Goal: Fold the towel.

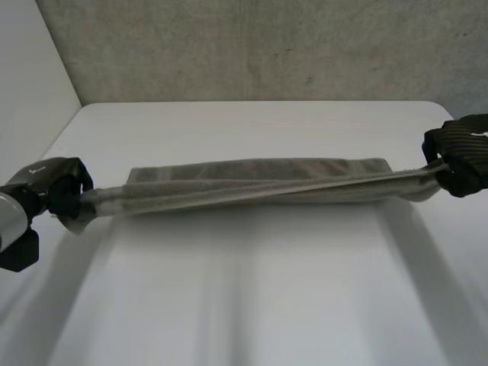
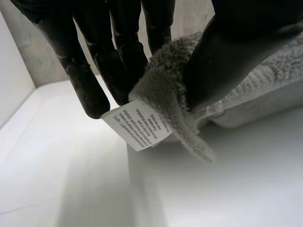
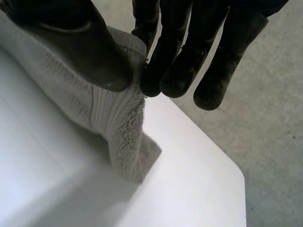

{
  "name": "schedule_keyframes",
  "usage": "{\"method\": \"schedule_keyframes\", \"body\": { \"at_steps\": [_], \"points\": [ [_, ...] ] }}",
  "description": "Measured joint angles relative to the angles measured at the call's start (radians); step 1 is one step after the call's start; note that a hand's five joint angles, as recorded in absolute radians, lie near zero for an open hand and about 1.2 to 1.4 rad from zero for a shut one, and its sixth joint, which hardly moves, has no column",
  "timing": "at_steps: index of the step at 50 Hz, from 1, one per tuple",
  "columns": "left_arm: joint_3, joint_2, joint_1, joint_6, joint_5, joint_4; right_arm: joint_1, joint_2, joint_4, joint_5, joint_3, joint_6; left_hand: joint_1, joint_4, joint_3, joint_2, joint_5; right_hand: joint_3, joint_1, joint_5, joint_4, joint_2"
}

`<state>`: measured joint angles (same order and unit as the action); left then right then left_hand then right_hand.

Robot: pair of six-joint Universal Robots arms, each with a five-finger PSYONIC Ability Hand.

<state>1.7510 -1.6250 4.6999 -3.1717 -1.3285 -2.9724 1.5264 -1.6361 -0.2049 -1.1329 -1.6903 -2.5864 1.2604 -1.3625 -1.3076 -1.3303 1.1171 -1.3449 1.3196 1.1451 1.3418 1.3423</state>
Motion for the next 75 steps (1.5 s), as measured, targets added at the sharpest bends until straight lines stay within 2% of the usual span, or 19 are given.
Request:
{"method": "schedule_keyframes", "body": {
  "at_steps": [6,11,15,23,30,34,36,37,38,39,41,43,45,54,63,70,75],
  "points": [
    [0.008,0.04,-0.006,0.002,0.032,0.013,-0.038,-0.041,-0.018,0.082,-0.011,-0.01,-0.006,0.088,0.037,0.054,-0.012,0.0,0.0,0.012,0.0,0.0],
    [-0.048,-0.071,-0.019,0.004,0.046,0.003,-0.032,0.061,0.044,0.082,0.026,-0.03,-0.072,0.189,0.133,0.158,-0.104,0.0,0.0,0.012,0.0,0.0],
    [-0.146,-0.211,-0.042,0.006,0.045,-0.003,-0.004,0.188,0.099,0.033,0.093,-0.053,-0.148,0.254,0.199,0.22,-0.176,0.0,0.0,0.012,0.0,0.0],
    [-0.445,-0.512,-0.075,0.038,0.034,0.001,0.101,0.476,0.144,-0.138,0.323,-0.107,-0.234,0.334,0.274,0.302,-0.257,0.0,0.0,0.012,0.0,0.0],
    [-0.678,-0.686,-0.098,0.084,0.013,0.026,0.152,0.63,0.173,-0.233,0.472,-0.16,-0.343,0.435,0.378,0.406,-0.367,0.0,0.0,0.012,0.0,0.0],
    [-0.783,-0.759,-0.11,0.095,-0.012,0.043,0.178,0.693,0.2,-0.273,0.532,-0.178,-0.543,0.635,0.576,0.603,-0.579,0.0,0.0,0.012,0.0,0.0],
    [-0.822,-0.788,-0.114,0.097,-0.023,0.049,0.19,0.718,0.214,-0.289,0.555,-0.182,-0.765,0.834,0.773,0.803,-0.783,0.0,0.0,0.012,0.0,0.0],
    [-0.841,-0.803,-0.117,0.097,-0.028,0.051,0.198,0.733,0.222,-0.299,0.569,-0.183,-0.91,0.985,0.924,0.953,-0.938,0.078,-0.093,-0.071,-0.08,-0.096],
    [-0.861,-0.819,-0.119,0.097,-0.033,0.053,0.208,0.75,0.232,-0.311,0.585,-0.184,-0.996,1.082,1.025,1.055,-1.04,0.266,-0.259,-0.244,-0.249,-0.272],
    [-0.87,-0.826,-0.12,0.097,-0.035,0.053,0.212,0.758,0.236,-0.316,0.593,-0.184,-1.011,1.101,1.048,1.075,-1.059,0.378,-0.372,-0.376,-0.377,-0.388],
    [-0.893,-0.847,-0.124,0.097,-0.039,0.055,0.228,0.786,0.249,-0.339,0.623,-0.184,-1.014,1.115,1.065,1.088,-1.063,0.749,-0.748,-0.755,-0.745,-0.77],
    [-0.905,-0.857,-0.126,0.099,-0.04,0.055,0.237,0.805,0.257,-0.354,0.647,-0.184,-1.014,1.115,1.065,1.088,-1.063,0.981,-0.979,-1.012,-0.978,-1.0],
    [-0.916,-0.863,-0.127,0.106,-0.041,0.054,0.246,0.821,0.262,-0.372,0.675,-0.184,-1.014,1.115,1.065,1.088,-1.063,1.084,-1.057,-1.088,-1.079,-1.085],
    [-0.927,-0.815,-0.119,0.157,-0.039,0.054,0.264,0.809,0.263,-0.4,0.745,-0.188,-1.014,1.115,1.065,1.088,-1.063,1.098,-1.082,-1.088,-1.089,-1.088],
    [-0.82,-0.657,-0.101,0.156,-0.021,0.054,0.257,0.715,0.235,-0.393,0.696,-0.181,-1.014,1.115,1.065,1.088,-1.063,1.098,-1.084,-1.088,-1.088,-1.088],
    [-0.653,-0.552,-0.103,0.115,0.04,0.05,0.249,0.619,0.161,-0.35,0.564,-0.144,-1.014,1.115,1.065,1.088,-1.063,1.098,-1.086,-1.088,-1.088,-1.088],
    [-0.531,-0.518,-0.114,0.027,0.081,0.049,0.245,0.566,0.094,-0.282,0.465,-0.079,-1.006,1.107,1.056,1.08,-1.05,1.063,-1.041,-1.045,-1.054,-1.055]
  ]
}}
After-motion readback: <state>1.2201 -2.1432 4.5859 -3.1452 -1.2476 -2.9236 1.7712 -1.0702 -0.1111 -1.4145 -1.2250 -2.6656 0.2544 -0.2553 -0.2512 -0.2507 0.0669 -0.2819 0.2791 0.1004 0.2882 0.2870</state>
